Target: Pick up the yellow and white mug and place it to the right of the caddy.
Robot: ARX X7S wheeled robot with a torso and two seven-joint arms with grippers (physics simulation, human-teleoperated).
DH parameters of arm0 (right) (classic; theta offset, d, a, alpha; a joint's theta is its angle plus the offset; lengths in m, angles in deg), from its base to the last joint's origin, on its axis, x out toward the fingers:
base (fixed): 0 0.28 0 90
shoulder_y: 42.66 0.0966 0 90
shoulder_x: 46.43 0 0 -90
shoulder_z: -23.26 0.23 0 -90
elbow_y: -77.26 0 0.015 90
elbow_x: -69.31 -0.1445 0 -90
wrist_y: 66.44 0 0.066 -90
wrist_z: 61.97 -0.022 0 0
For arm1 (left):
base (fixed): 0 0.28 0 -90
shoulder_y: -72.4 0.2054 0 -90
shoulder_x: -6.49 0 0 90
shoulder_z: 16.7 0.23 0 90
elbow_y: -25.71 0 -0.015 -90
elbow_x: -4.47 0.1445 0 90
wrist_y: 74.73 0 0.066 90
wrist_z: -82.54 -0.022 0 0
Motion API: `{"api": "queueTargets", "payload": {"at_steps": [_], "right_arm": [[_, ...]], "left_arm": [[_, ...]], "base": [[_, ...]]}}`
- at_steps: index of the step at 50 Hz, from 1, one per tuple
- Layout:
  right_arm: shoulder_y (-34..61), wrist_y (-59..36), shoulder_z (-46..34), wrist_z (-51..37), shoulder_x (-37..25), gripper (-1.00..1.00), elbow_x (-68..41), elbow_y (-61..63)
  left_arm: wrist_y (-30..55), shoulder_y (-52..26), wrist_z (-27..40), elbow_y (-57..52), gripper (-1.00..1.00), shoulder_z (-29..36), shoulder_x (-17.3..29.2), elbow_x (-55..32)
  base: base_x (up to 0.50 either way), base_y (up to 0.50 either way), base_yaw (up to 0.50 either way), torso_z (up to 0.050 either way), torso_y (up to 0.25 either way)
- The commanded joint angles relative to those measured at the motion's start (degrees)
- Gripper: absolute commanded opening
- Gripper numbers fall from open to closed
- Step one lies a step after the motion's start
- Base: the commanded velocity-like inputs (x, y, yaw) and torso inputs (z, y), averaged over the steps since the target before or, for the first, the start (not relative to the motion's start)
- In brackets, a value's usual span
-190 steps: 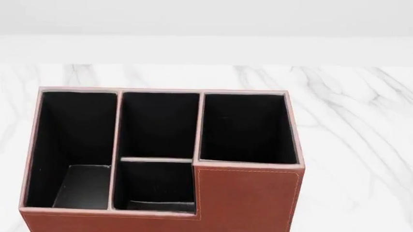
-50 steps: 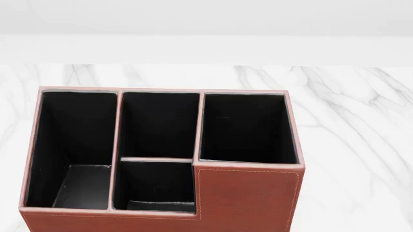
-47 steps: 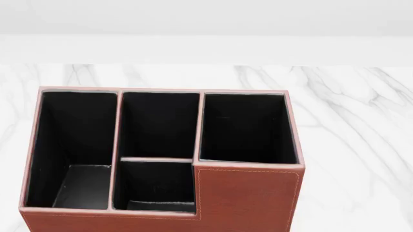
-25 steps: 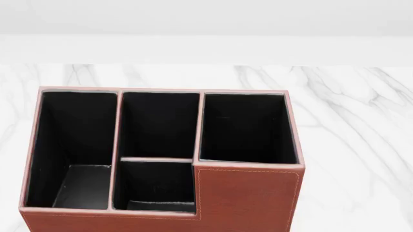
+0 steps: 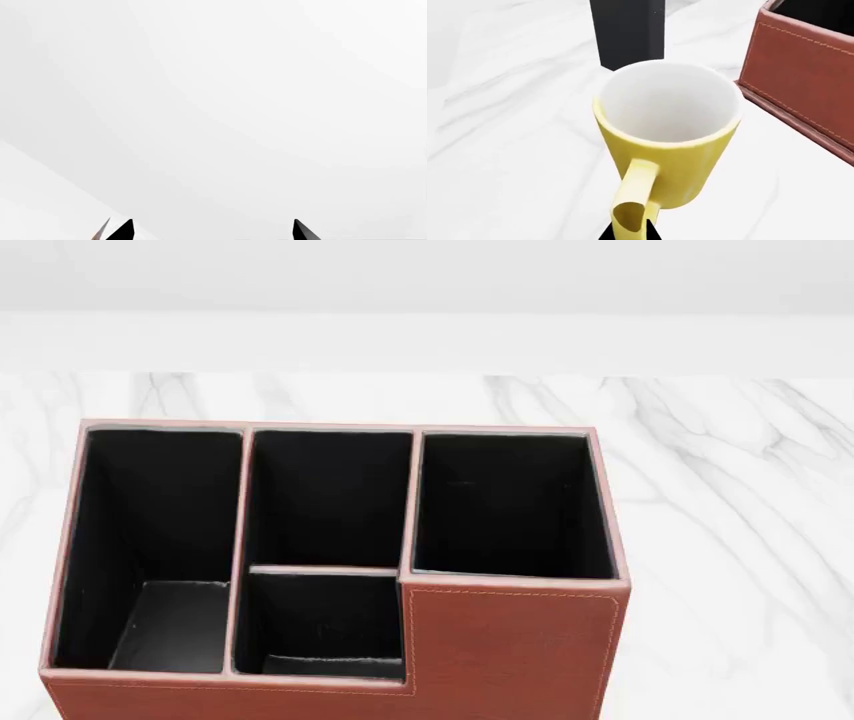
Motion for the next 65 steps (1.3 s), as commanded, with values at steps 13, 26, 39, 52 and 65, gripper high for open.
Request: {"api": "queueTargets", "payload": {"at_steps": [13, 26, 39, 52, 65], "right_arm": [[10.80, -6.09, 0.20, -15.19, -5.84, -1.00, 9.51, 26.43], [14.59, -9.28, 1.47, -22.06, -8.05, -1.00, 12.88, 35.81], [18.43, -11.72, 4.08, -28.42, -11.67, -1.00, 15.43, 42.28], [22.80, -13.82, 7.05, -34.19, -16.46, -1.00, 16.61, 50.32], [25.01, -12.52, 9.76, -36.31, -21.72, -1.00, 16.12, 52.76]], "left_arm": [[0.13, -0.01, 0.01, 0.00, 1.00, 0.60, 0.28, 0.18], [0.06, 0.00, 0.00, 0.00, 1.00, 0.35, 0.41, 0.00], [0.04, -0.01, 0.01, 0.00, 1.00, 0.69, 0.51, 0.26], [0.28, 0.00, 0.00, 0.00, 1.00, 0.27, 0.87, -0.24], [0.60, -0.03, 0.01, 0.00, 1.00, 0.59, 1.28, -0.45]], "base": [[0.00, 0.00, 0.00, 0.000, 0.000], [0.00, 0.00, 0.00, 0.000, 0.001], [0.00, 0.00, 0.00, 0.000, 0.000], [0.00, 0.00, 0.00, 0.000, 0.000], [0.00, 0.00, 0.00, 0.000, 0.001]]}}
